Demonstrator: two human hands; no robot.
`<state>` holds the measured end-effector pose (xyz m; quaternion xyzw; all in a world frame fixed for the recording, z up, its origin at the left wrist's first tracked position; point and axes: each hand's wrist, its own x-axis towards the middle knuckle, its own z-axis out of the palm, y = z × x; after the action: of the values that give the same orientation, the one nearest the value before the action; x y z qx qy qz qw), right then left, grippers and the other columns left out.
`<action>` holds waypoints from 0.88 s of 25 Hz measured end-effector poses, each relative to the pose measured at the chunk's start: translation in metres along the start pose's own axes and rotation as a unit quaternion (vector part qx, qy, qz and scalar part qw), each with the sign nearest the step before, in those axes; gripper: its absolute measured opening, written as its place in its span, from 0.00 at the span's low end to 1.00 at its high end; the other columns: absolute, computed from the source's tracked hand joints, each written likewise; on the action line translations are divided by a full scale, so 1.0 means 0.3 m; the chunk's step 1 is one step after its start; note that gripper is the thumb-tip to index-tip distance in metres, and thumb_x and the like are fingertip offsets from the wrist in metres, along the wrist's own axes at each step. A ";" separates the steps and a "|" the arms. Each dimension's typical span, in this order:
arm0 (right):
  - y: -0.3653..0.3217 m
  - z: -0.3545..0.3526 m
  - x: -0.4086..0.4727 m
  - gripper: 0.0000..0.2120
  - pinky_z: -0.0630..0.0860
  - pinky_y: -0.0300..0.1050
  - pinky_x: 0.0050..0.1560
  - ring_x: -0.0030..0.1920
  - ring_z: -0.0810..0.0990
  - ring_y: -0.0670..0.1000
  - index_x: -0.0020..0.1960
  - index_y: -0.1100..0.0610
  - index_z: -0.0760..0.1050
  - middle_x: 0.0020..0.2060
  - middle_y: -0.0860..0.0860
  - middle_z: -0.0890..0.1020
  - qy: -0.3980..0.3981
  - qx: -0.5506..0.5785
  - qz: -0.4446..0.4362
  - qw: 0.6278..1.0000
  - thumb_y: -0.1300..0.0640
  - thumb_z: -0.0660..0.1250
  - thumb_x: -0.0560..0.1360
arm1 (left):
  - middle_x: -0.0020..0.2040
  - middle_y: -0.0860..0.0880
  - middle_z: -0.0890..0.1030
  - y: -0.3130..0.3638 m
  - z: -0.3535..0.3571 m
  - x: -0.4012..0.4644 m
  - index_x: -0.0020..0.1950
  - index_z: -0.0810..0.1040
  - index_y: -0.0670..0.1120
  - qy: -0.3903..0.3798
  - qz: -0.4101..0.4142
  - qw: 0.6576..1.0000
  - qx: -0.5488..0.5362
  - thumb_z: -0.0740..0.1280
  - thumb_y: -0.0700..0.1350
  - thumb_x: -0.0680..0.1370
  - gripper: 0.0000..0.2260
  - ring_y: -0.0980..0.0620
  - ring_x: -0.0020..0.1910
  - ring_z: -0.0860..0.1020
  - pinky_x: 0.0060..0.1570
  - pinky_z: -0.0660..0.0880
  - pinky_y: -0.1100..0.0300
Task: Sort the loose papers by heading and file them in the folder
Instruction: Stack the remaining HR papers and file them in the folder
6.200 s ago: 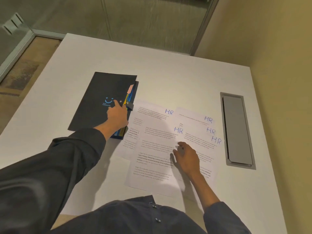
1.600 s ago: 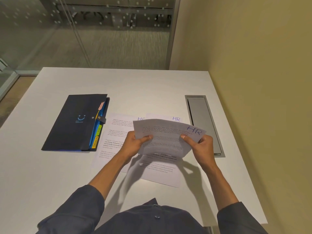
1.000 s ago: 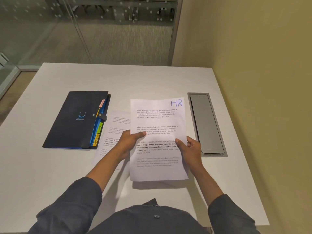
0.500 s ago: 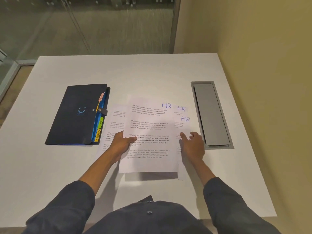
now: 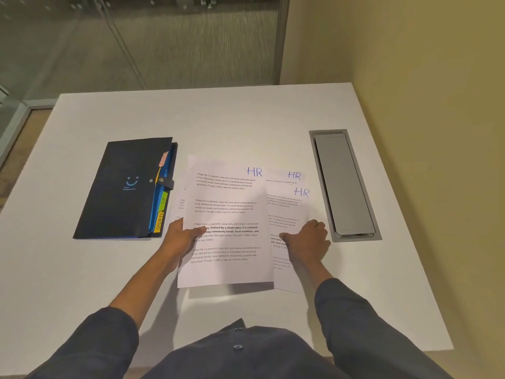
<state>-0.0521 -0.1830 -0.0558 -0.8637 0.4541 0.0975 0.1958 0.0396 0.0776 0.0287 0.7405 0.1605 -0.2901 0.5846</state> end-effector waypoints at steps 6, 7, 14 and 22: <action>-0.001 -0.002 -0.005 0.35 0.72 0.51 0.53 0.59 0.74 0.57 0.60 0.58 0.67 0.56 0.53 0.73 -0.016 0.030 0.010 0.999 0.39 0.76 0.64 | 0.53 0.47 0.80 -0.001 0.012 -0.031 0.60 0.74 0.46 -0.002 0.007 1.000 -0.014 0.66 0.33 0.78 0.14 0.53 0.45 0.79 0.54 0.74 0.52; 0.003 -0.003 -0.010 0.32 0.72 0.49 0.51 0.58 0.75 0.57 0.60 0.58 0.66 0.55 0.53 0.74 -0.021 0.051 0.004 0.998 0.42 0.76 0.66 | 0.54 0.47 0.80 -0.004 0.010 -0.033 0.61 0.74 0.45 -0.004 0.007 1.000 -0.015 0.66 0.33 0.78 0.14 0.53 0.45 0.79 0.54 0.74 0.52; 0.039 -0.070 -0.037 0.19 0.70 0.35 0.36 0.40 0.78 0.48 0.65 0.57 0.70 0.48 0.49 0.79 -0.067 0.344 -0.035 0.936 0.61 0.70 0.75 | 0.60 0.45 0.80 -0.005 -0.018 -0.042 0.67 0.73 0.41 0.002 0.007 1.000 -0.005 0.66 0.34 0.78 0.18 0.49 0.49 0.79 0.54 0.75 0.53; 0.080 -0.309 -0.048 0.05 0.74 0.28 0.33 0.43 0.81 0.43 0.55 0.57 0.74 0.46 0.46 0.81 0.039 0.434 -0.154 0.887 0.58 0.64 0.81 | 0.58 0.46 0.79 0.038 -0.021 -0.065 0.66 0.73 0.42 0.034 0.039 0.998 -0.033 0.65 0.33 0.78 0.16 0.47 0.50 0.78 0.53 0.74 0.52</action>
<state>-0.0809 -0.2242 0.0271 -0.7547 0.3202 -0.1745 0.5454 0.0325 0.0827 0.0506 0.7361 0.1607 -0.2364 0.6135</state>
